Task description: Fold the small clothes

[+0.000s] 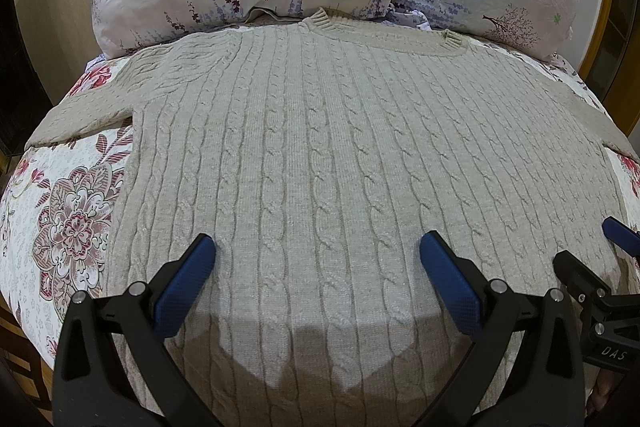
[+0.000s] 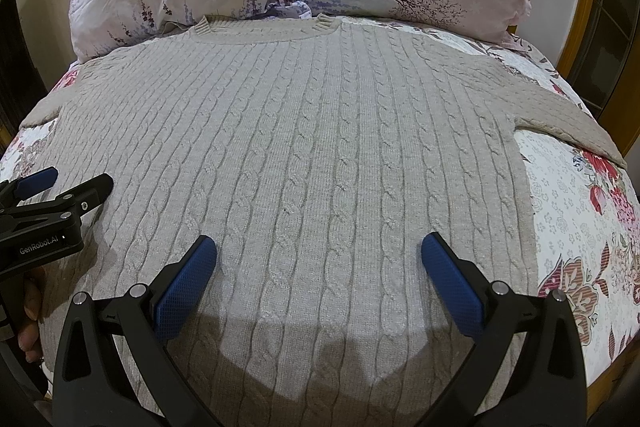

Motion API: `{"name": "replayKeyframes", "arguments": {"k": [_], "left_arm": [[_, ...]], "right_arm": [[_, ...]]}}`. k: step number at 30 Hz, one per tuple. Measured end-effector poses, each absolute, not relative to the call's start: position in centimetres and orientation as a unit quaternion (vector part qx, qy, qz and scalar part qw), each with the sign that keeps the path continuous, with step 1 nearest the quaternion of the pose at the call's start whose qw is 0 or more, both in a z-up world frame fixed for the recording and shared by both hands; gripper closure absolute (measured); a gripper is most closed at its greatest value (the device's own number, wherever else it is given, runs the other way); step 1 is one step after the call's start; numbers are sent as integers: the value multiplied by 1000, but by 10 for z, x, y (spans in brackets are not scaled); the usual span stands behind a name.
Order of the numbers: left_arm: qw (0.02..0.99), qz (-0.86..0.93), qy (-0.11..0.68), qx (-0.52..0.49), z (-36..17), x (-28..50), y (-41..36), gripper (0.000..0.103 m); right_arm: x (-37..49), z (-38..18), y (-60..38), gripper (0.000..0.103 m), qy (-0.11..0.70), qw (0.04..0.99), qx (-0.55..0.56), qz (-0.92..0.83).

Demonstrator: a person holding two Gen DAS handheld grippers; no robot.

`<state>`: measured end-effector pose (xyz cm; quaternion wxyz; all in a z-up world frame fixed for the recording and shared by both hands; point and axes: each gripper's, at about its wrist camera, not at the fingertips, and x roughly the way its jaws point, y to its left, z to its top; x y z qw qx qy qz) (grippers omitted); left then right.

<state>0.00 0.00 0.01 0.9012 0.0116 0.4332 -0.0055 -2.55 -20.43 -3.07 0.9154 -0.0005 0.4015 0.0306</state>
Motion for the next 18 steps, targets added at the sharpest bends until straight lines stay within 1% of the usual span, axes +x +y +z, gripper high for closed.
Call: {"name": "replayKeyframes", "arguments": {"k": [18], "left_arm": [[901,-5,433,12,0,0,0,2]], "right_arm": [[-28,-26,-208,1,408,913,-1,34]]}}
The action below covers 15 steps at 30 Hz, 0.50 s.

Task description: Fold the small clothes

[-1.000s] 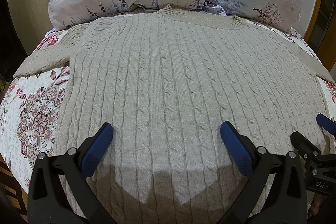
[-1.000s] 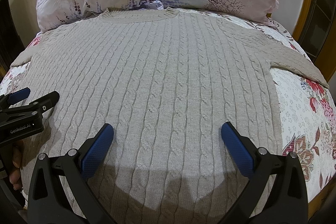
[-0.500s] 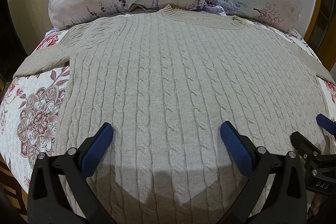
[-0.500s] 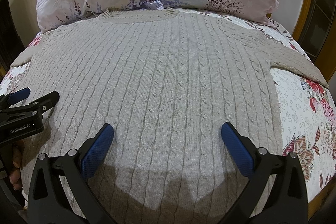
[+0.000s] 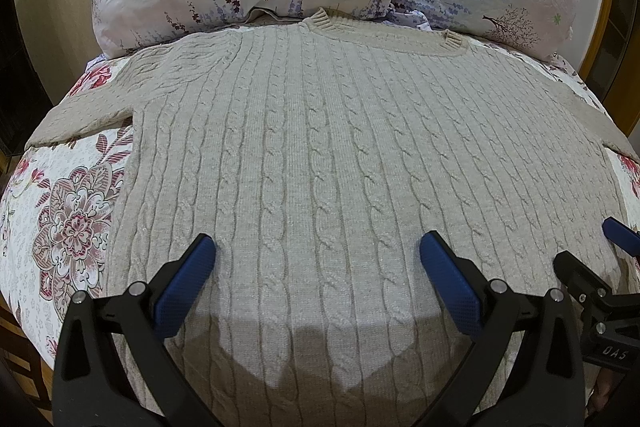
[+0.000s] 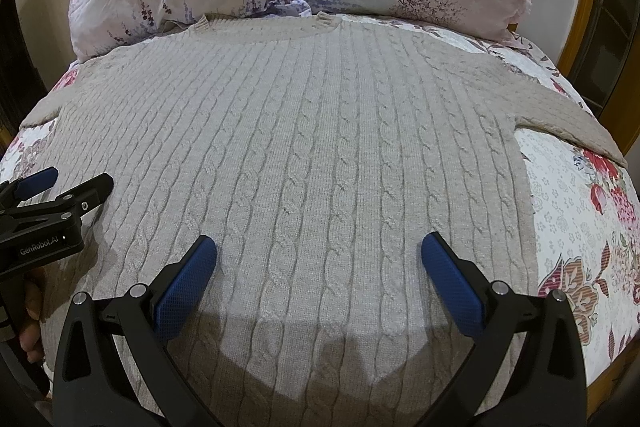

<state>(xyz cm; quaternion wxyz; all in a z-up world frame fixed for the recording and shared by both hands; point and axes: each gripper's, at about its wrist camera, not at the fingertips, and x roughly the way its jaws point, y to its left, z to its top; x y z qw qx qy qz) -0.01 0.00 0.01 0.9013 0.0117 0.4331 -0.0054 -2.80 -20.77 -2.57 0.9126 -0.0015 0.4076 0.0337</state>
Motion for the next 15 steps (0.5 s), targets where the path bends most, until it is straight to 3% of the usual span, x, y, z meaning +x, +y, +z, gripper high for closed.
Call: {"name": "replayKeyframes", "arguments": {"k": [7,10,15], "left_arm": [[900,-5,437,11,0,1,0,2],[897,-14,442,17,3,4,1,2],[901,-81,423,-49,13,2,17,2]], "right_arm": [[-24,-17,-216,1,417,906,3,68],[-18,-2,-261,1,409,903,87,93],[9,26,-432,1,334,903,262,-70]]}}
